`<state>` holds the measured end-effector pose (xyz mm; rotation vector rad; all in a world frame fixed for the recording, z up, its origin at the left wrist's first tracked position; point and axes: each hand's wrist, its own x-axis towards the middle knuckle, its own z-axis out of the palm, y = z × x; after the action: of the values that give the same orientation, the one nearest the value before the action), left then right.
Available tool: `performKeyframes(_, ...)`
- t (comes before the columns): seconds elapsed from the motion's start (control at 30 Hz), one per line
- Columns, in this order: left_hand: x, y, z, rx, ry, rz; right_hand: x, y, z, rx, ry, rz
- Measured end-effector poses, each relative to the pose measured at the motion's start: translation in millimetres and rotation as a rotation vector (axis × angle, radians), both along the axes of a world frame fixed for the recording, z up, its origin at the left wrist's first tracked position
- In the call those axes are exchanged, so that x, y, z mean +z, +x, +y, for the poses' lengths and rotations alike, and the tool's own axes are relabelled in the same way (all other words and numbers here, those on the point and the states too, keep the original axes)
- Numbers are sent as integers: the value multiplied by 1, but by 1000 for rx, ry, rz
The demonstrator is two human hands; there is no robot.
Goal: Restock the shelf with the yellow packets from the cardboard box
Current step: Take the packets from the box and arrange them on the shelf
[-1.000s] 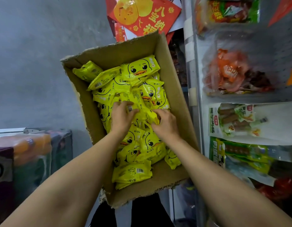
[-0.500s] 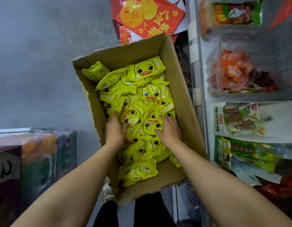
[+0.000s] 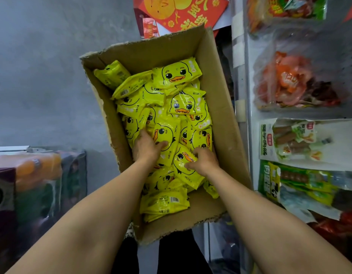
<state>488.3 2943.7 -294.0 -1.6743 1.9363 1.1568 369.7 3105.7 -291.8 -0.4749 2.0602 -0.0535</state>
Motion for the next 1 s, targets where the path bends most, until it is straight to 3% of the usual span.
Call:
performKeyframes(0.2, 8, -2, 8, 249, 247, 87, 13, 3, 13, -201, -63, -78)
performKeyframes(0.4, 51, 1, 4, 483, 353, 235, 52, -2, 12, -398, -118, -37)
performKeyframes(0.5, 83, -4, 4, 536, 392, 354, 80, 1, 13, -591, -256, -26)
performKeyframes(0.67, 152, -6, 11, 474, 454, 543, 137, 17, 28, -860, -524, 14)
performKeyframes(0.87, 234, 23, 34, 464, 562, 749, 223, 59, 66, -1063, -668, 216)
performKeyframes(1.0, 284, 56, 51, 394, 535, 839, 286, 101, 96, -1213, -798, 311)
